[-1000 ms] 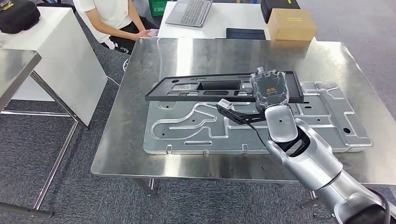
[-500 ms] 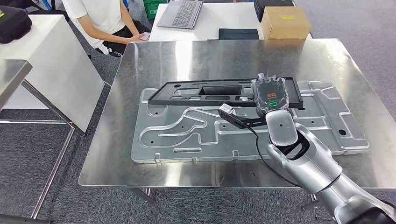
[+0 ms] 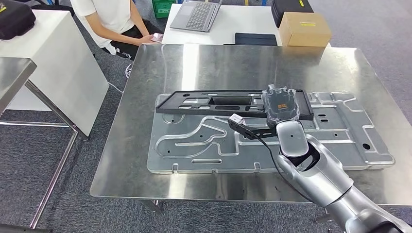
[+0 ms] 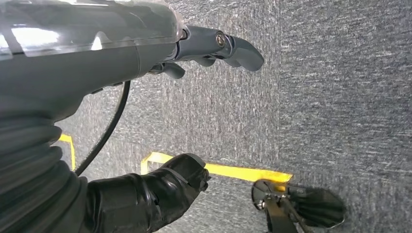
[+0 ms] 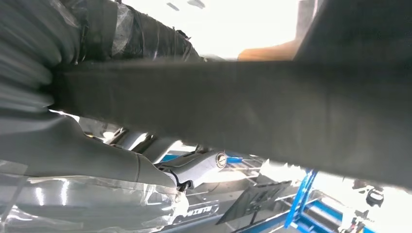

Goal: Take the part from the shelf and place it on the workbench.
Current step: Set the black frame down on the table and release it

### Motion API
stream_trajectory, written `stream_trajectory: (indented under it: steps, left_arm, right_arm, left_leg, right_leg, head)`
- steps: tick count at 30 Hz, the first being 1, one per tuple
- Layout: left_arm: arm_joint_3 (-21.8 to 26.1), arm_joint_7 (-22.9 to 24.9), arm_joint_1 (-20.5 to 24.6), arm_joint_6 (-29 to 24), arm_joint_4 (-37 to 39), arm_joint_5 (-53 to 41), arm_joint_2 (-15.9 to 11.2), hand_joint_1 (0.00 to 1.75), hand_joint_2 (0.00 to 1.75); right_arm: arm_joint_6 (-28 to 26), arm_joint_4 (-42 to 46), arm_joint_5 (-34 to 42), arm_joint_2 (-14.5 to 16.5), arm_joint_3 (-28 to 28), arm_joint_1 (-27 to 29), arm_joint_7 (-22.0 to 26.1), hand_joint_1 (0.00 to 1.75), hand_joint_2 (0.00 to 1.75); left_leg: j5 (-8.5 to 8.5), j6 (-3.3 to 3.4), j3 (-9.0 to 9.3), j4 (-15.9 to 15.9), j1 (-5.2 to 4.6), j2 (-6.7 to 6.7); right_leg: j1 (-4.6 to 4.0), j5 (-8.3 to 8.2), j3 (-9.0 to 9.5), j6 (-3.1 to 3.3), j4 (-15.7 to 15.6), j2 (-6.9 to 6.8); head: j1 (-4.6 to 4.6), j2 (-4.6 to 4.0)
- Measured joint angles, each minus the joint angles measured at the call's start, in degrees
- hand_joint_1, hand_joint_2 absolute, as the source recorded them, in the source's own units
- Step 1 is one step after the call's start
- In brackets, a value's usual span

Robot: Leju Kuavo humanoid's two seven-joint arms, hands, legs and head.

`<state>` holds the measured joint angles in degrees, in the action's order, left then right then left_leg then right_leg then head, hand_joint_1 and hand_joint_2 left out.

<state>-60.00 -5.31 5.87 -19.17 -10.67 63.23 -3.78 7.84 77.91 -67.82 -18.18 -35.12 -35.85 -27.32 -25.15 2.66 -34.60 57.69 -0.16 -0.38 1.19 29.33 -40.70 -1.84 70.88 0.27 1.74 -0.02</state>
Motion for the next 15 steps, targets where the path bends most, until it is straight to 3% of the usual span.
stream_trajectory:
  steps: [2, 4, 7, 9, 11, 13, 14, 15]
  left_arm:
    - [0.0, -0.3, 0.0, 0.7, 0.0, 0.4, 0.0, 0.00, 1.75]
    - [0.0, -0.8, 0.0, 0.8, 0.0, 0.6, 0.0, 0.00, 1.75]
    - [0.0, -1.6, -0.2, 0.7, 0.0, 0.6, 0.1, 0.00, 1.75]
    - [0.0, -1.8, -0.1, 0.8, 0.0, 0.4, 0.1, 0.00, 1.75]
    - [0.0, -2.0, 0.0, 0.8, 0.0, 0.4, 0.1, 0.00, 0.87]
    - [0.0, -2.0, -0.1, 0.8, 0.0, 0.3, 0.1, 0.00, 0.00]
    - [0.0, -2.0, -0.2, 0.8, 0.0, 0.4, 0.1, 0.00, 0.00]
    - [0.0, -2.0, -0.3, 0.8, 0.0, 0.5, 0.1, 0.00, 0.00]
  right_arm:
    - [-0.1, -0.1, 0.0, 0.0, 0.1, 0.2, 0.1, 0.87, 0.87]
    - [-0.2, -0.2, 0.0, 0.0, 0.4, 0.2, 0.1, 0.00, 0.00]
    - [-0.3, -0.2, 0.0, -0.1, 0.8, 0.6, 0.1, 0.00, 0.00]
    - [-0.3, -0.1, 0.0, -0.1, 0.9, 0.8, 0.2, 0.00, 0.00]
    - [-0.2, 0.0, 0.0, -0.1, 1.0, 0.9, 0.1, 0.00, 0.00]
    - [-0.2, -0.1, 0.0, -0.1, 1.1, 1.2, 0.1, 0.00, 0.00]
    - [-0.2, -0.1, 0.0, -0.1, 1.1, 1.4, 0.1, 0.00, 0.00]
    - [-0.2, -0.1, 0.0, -0.1, 1.2, 1.5, 0.1, 0.00, 0.00]
  left_leg:
    - [-0.72, -0.50, -0.12, 1.0, -0.07, -0.07]
    - [-1.17, -1.09, -0.48, 1.7, -0.23, -0.12]
    - [-1.66, -1.77, -0.60, 2.1, -0.26, -0.07]
    - [-3.64, -2.38, -1.77, 5.0, -0.13, 0.02]
    - [-6.86, -2.97, -4.86, 11.7, 0.12, 0.08]
    - [-8.16, -3.30, -7.52, 16.8, 0.35, 0.08]
    - [-7.33, -3.34, -7.60, 16.6, 0.44, 0.08]
    - [-5.60, -3.31, -6.63, 14.3, 0.51, 0.08]
  right_leg:
    - [0.01, -3.26, 3.04, 0.12, -7.0, -0.14]
    - [-0.13, -3.81, 4.50, 0.51, -10.1, -0.10]
    - [-0.11, -3.74, 4.71, 1.32, -10.5, 0.10]
    - [0.10, -3.82, 5.03, 1.84, -10.8, 0.09]
    - [0.10, -3.73, 5.19, 2.13, -10.8, 0.03]
    - [0.10, -3.64, 5.26, 2.24, -10.8, 0.07]
    - [0.11, -3.60, 5.33, 2.24, -10.8, 0.13]
    - [0.14, -3.55, 5.43, 2.20, -10.8, 0.21]
  head:
    - [0.00, 0.00]
    - [0.04, 0.00]
    - [0.10, 0.00]
    - [0.29, 0.00]
    - [0.48, 0.00]
    - [0.48, 0.00]
    - [0.47, 0.00]
    - [0.48, 0.00]
